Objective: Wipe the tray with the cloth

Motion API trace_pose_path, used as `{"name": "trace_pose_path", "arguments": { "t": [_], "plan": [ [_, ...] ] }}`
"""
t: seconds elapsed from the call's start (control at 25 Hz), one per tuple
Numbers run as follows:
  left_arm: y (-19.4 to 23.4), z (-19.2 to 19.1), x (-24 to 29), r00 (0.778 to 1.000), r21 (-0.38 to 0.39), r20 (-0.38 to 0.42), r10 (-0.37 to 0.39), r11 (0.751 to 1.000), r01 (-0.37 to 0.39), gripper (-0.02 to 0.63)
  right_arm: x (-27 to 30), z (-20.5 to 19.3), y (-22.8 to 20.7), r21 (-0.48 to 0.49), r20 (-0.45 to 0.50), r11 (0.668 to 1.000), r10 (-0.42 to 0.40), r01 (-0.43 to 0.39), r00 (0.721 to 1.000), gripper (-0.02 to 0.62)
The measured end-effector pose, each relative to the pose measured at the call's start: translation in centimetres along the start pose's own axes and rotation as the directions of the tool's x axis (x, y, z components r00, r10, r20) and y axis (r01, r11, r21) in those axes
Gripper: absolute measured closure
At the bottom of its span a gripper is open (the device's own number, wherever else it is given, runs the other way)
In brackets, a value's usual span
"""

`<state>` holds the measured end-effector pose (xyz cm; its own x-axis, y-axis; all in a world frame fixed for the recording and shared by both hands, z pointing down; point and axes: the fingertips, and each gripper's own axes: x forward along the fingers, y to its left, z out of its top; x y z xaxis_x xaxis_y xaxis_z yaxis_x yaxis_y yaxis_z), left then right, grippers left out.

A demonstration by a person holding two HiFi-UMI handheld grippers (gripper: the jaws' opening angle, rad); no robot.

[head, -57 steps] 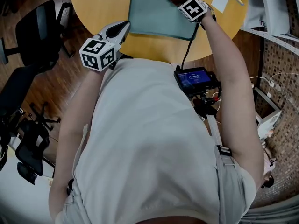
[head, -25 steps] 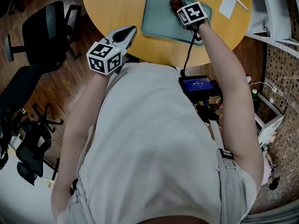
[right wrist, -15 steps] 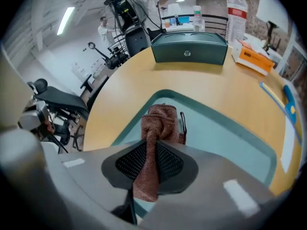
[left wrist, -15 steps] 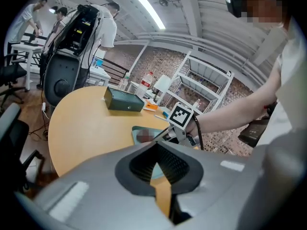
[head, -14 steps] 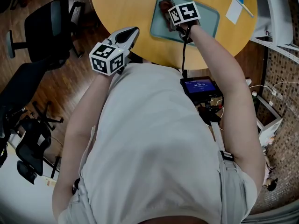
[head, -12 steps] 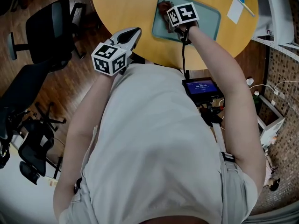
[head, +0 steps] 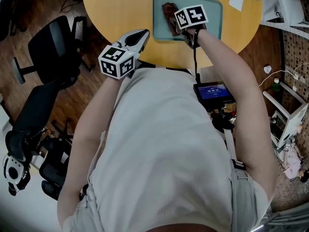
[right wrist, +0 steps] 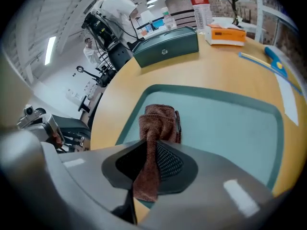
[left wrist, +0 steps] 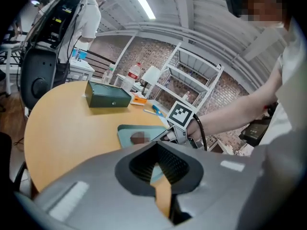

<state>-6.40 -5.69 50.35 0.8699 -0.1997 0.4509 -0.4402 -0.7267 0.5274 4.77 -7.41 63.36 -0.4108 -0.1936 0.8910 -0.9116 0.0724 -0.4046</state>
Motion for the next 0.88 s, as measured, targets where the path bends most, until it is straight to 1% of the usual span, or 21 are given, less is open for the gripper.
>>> {"name": "trace_pose_path", "arguments": {
  "t": [0.28, 0.4, 0.56, 0.72, 0.88],
  "plan": [
    [-2.7, 0.2, 3.7, 0.996, 0.042, -0.044, -0.077, 0.996, 0.078, 0.606, -4.4, -3.2, -8.1, 0.076, 0.02, 0.99, -0.123, 0.121, 0.992, 0.534],
    [-3.9, 0.2, 4.6, 0.994, 0.053, -0.054, -0.096, 0.994, 0.099, 0.606, -6.3, -5.0, -11.3, 0.12, 0.022, 0.979, -0.169, 0.165, 0.985, 0.535],
    [-4.3, -0.1, 5.3, 0.992, 0.058, -0.069, -0.109, 0.992, 0.113, 0.606, -8.0, -7.1, -14.6, 0.186, 0.025, 0.96, -0.218, 0.21, 0.976, 0.535],
    [-4.2, -0.2, 5.5, 0.992, 0.061, -0.074, -0.107, 0.992, 0.111, 0.606, -8.7, -8.5, -16.2, 0.215, 0.028, 0.95, -0.238, 0.227, 0.971, 0.534],
    [-4.4, 0.4, 5.1, 0.993, 0.066, -0.057, -0.1, 0.992, 0.103, 0.606, -8.4, -8.7, -15.3, 0.221, 0.036, 0.953, -0.22, 0.207, 0.975, 0.535]
  ]
}}
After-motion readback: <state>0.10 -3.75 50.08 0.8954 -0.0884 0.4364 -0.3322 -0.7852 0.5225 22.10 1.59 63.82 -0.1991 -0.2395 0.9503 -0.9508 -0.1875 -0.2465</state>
